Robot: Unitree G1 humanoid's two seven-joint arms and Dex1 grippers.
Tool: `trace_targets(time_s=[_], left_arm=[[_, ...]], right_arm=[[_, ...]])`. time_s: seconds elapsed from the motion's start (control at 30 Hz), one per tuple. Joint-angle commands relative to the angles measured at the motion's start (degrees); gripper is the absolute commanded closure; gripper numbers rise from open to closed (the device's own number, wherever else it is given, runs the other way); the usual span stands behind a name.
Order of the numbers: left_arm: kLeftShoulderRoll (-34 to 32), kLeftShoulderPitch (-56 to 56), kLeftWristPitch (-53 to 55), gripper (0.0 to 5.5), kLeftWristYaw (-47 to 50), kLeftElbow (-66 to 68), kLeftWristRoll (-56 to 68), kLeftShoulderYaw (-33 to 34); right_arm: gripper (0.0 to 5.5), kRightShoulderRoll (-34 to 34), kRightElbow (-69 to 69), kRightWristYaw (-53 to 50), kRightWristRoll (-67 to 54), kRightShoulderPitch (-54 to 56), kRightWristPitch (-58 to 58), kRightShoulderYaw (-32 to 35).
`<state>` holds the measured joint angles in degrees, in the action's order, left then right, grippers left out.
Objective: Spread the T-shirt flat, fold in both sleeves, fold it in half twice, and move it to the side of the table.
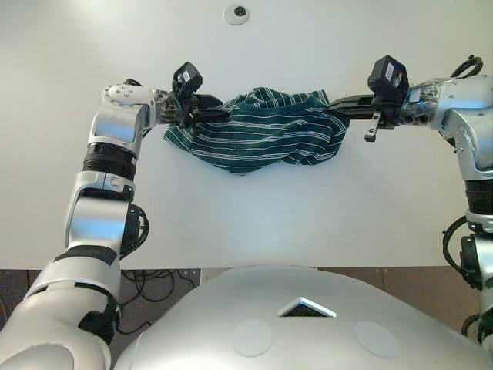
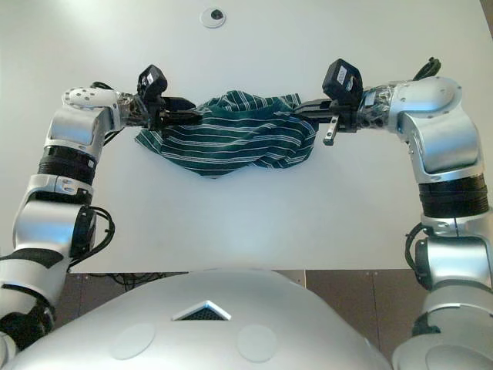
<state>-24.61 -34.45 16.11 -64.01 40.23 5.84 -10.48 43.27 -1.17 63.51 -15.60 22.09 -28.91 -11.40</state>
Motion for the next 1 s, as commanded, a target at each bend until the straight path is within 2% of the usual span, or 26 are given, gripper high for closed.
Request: trace_targets(time_s=[0.03, 0.1, 0.2, 0.47, 0.77, 1.0], left_arm=[[-0.16, -0.91, -0.26, 3.71, -1.27, 0.38, -0.42, -0.21], [-0.44, -0.31, 0.34, 3.71, -2.42, -0.83, -0.22, -0.36], [-1.03, 1.01, 1.33, 4.10, -4.44, -2.33, -0.26, -0.89], [-1.48, 2.81, 2.53, 4.10, -5.30, -4.32, -0.87, -1.53], [-1.39, 3.76, 3.38, 5.40, -5.10, -5.79, -0.69, -1.42], [-0.99, 2.74, 3.31, 5.46, -3.47, -6.19, 0.58, 0.51]], right_arm=[[5.50, -0.42, -0.65, 0.07, 0.63, -0.03, 0.41, -0.43], [5.50, -0.40, -0.62, 0.00, 0.61, -0.10, 0.39, -0.35], [5.50, -0.36, -0.39, -0.12, 0.63, -0.23, 0.50, -0.21], [5.50, -0.43, -0.17, -0.07, 0.77, 0.23, 0.41, -0.39], [5.50, -0.69, 0.07, -0.36, 1.00, 0.23, 0.56, -0.45], [5.50, -0.64, 0.00, -0.25, 1.13, 0.14, 0.61, -0.44]])
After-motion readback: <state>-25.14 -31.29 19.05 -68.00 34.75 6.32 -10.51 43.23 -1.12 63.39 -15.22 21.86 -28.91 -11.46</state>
